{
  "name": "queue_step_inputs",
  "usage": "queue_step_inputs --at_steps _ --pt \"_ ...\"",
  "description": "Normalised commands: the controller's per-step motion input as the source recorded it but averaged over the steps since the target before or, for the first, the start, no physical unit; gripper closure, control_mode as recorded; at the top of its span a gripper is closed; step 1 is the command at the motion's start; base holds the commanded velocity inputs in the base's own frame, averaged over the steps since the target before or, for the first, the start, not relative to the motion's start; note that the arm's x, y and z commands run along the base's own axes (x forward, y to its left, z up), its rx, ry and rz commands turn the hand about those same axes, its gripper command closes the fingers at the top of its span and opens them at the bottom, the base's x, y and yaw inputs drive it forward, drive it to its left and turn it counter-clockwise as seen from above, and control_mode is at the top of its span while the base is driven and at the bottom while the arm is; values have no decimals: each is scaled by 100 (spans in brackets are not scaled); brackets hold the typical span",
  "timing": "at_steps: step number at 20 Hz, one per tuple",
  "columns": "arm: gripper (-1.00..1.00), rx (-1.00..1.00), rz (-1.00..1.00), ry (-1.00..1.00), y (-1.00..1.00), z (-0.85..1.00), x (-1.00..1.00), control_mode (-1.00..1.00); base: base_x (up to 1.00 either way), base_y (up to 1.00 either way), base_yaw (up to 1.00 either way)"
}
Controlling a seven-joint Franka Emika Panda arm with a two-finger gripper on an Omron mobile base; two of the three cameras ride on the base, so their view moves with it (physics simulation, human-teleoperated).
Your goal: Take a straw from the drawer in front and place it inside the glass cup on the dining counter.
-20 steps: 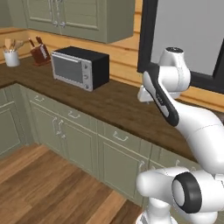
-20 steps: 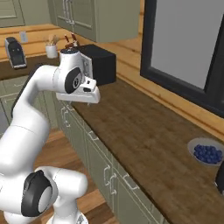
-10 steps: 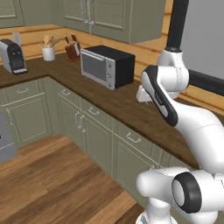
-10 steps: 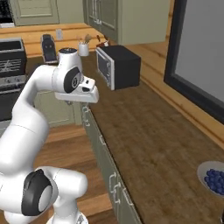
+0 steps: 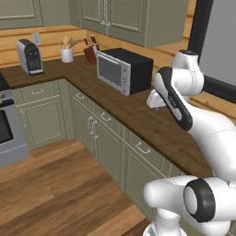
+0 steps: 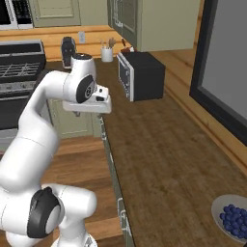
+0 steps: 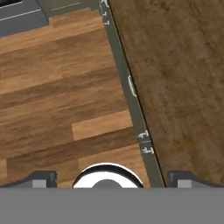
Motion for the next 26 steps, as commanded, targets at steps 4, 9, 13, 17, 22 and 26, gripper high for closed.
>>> queue_step_inputs --at_steps 4,9,13,17,22,26 --pt "-100 -7 8 -5 34 0 -20 -100 0 0 0" --pt "-100 -22 0 -8 75 0 -12 -100 0 0 0" --pt "-100 -25 0 -1 73 -22 0 -100 0 0 0" --pt "-100 -25 -2 0 61 -54 10 -100 0 0 0" --pt "-100 -22 -4 0 52 -63 21 -100 0 0 0" --pt "-100 -21 -4 0 42 -66 19 -100 0 0 0"
